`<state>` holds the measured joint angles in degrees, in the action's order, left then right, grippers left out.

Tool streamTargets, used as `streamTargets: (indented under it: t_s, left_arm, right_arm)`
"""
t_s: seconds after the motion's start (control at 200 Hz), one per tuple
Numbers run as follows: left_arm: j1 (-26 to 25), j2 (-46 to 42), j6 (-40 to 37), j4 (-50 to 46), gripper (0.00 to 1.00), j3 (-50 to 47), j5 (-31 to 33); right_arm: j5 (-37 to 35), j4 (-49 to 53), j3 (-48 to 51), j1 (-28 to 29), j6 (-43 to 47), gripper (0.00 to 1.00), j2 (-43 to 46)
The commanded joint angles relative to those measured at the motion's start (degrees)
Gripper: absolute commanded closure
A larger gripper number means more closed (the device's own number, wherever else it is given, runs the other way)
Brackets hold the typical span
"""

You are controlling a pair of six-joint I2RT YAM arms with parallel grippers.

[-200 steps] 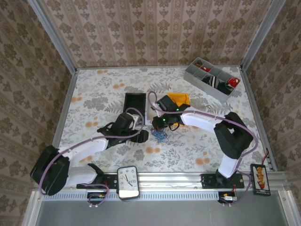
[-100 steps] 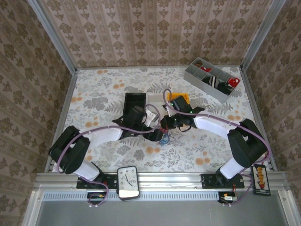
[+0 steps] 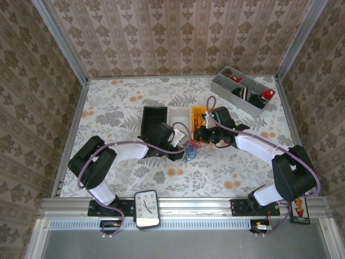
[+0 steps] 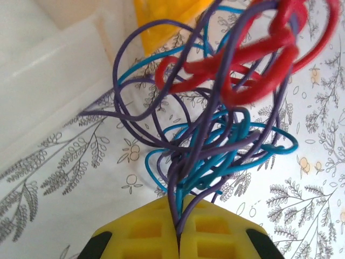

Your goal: Untangle the cables

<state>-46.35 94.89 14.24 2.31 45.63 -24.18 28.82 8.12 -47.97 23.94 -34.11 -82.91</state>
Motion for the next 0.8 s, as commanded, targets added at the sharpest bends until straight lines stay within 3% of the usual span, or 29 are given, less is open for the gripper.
streamTargets:
  t_s: [0.0, 0.27, 0.545, 0.795]
  left_arm:
    - [1.27, -0.20, 0.79, 0.67, 1.00, 0.22, 1.21]
    - [5.64, -7.01, 7.19, -3.27, 1.00, -8.43, 9.15]
    - [7.20, -11.80, 12.67, -13.66, 1.00, -12.27, 24.99]
    - [9.77, -12.13, 17.01, -18.46, 1.00, -13.16, 31.58]
  right_arm:
    - [1.28, -0.05, 1.72, -1.62, -1.53, 1.00, 2.77]
    - [-9.54, 5.90, 6.57, -11.40, -2.90, 1.00, 12.93]
    - [-25.46, 13.94, 9.11, -16.70, -6.24, 1.00, 18.70]
    - [-36.15, 20.30, 9.61, -20.49, -7.98, 1.00, 21.50]
